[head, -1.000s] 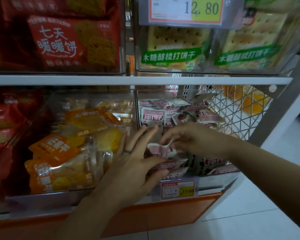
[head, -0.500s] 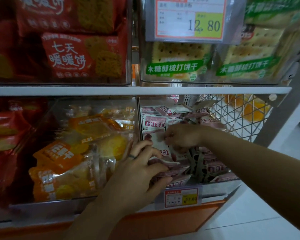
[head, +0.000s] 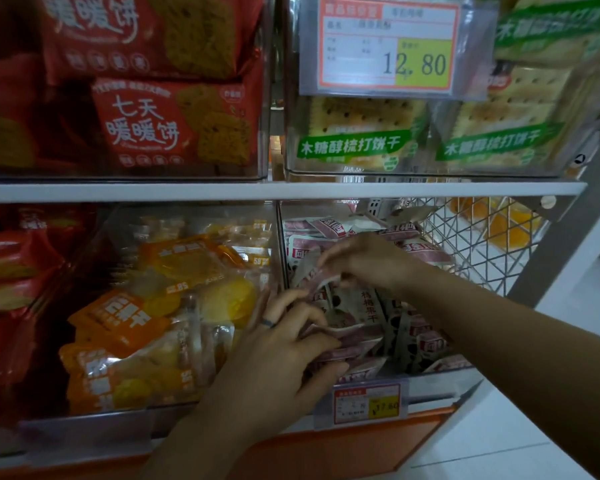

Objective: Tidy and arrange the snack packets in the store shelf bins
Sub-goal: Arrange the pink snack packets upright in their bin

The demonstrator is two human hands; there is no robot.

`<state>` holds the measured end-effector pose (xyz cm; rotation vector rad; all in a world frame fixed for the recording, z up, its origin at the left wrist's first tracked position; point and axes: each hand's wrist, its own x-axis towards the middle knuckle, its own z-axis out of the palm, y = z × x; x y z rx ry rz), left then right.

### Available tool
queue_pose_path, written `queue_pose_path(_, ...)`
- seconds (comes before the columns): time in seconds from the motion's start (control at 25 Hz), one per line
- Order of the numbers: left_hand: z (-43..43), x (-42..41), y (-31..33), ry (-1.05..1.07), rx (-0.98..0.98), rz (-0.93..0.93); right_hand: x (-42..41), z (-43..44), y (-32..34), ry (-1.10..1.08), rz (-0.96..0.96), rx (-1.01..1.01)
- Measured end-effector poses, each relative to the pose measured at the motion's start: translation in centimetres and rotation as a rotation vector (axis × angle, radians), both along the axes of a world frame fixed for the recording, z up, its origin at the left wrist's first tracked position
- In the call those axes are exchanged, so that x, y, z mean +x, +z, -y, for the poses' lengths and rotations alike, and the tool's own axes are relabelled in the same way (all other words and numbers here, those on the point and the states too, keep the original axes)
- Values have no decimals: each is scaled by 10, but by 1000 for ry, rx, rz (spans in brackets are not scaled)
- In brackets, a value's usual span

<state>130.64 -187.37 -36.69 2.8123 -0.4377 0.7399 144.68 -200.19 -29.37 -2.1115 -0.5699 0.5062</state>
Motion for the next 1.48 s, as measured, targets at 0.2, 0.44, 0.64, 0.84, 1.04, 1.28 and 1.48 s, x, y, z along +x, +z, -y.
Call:
queue_pose_path(0.2, 0, 1, 0, -6, -10, 25, -11, 31, 22, -36, -342, 317)
queue_pose_path(0.44, 1, 0, 0, 16, 17, 26, -26, 40, 17, -17, 515, -40)
queue_pose_path(0.64, -2, 0, 1, 21, 51, 43, -37, 78, 48, -106, 490, 88)
queue_pose_path(0.84, -2, -1, 4, 18, 80, 39, -62, 114, 26, -149, 571, -167)
queue_pose_path(1.04, -2, -1, 10, 54, 150, 30, -70, 129, 24, -77, 742, -337)
queue_pose_path(1.28, -5, 1, 13, 72, 224, 52, -64, 142, 38, 17, 775, -436)
queue_pose_path(1.48, -5, 0, 15, 74, 245, 33, -70, 125, 33, 121, 826, -543)
